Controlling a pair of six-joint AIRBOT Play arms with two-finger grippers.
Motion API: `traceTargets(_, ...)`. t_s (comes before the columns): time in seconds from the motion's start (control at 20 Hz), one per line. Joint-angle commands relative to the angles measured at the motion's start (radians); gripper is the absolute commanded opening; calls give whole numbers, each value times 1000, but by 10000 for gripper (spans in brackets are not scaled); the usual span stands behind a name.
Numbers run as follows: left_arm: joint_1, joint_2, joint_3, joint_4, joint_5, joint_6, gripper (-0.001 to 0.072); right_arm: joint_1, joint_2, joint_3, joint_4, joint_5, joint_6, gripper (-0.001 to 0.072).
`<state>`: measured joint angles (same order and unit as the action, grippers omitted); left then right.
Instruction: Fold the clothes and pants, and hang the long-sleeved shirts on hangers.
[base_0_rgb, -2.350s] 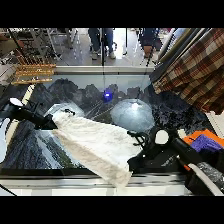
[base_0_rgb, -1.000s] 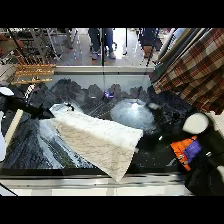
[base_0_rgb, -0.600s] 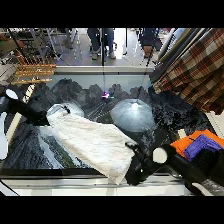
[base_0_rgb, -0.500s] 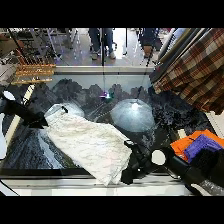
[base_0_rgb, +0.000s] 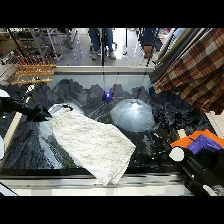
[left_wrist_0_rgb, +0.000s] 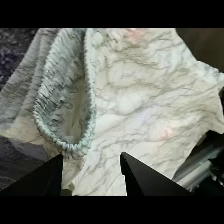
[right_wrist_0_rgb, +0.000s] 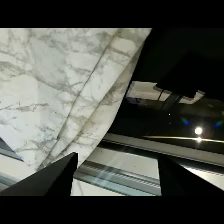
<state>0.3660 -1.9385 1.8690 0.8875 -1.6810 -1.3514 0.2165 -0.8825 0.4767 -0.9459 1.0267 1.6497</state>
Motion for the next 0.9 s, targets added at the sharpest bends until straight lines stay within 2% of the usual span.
traceTargets(0.0, 1, 39, 2, -76, 60, -3, 406, -3, -35, -85, 138, -161, -43, 589)
traceTargets(0.2, 2, 131, 2, -12, 243, -3, 406, 90, -184, -105, 383, -299, -266, 591)
traceTargets(0.3, 2, 143, 2, -14, 256, -3, 424, 148, -275, -93, 540, -359, -387, 592)
traceTargets(0.4, -8, 143, 2, -35, 232, -3, 425, 204, -362, -61, 612, -394, -444, 584)
traceTargets(0.45, -23, 143, 2, -63, 220, 4, 424, 227, -398, -35, 622, -424, -451, 526)
traceTargets(0.5, -45, 143, 2, -85, 207, 33, 417, 245, -424, 1, 619, -459, -459, 339)
traceTargets(0.55, -76, 143, 2, -87, 193, 59, 386, 248, -430, 33, 604, -484, -459, 144)
traceTargets(0.6, -109, 141, 1, -71, 180, 83, 279, 236, -418, 67, 558, -511, -451, 12)
traceTargets(0.65, -146, 138, -3, -43, 170, 111, 157, 212, -402, 97, 490, -520, -413, 14)
traceTargets(0.75, -229, 132, -39, 5, 170, 147, 19, 122, -361, 157, 219, -466, -260, 13)
traceTargets(0.85, -305, 118, -91, 30, 177, 183, 23, -6, -323, 211, -89, -330, -106, 12)
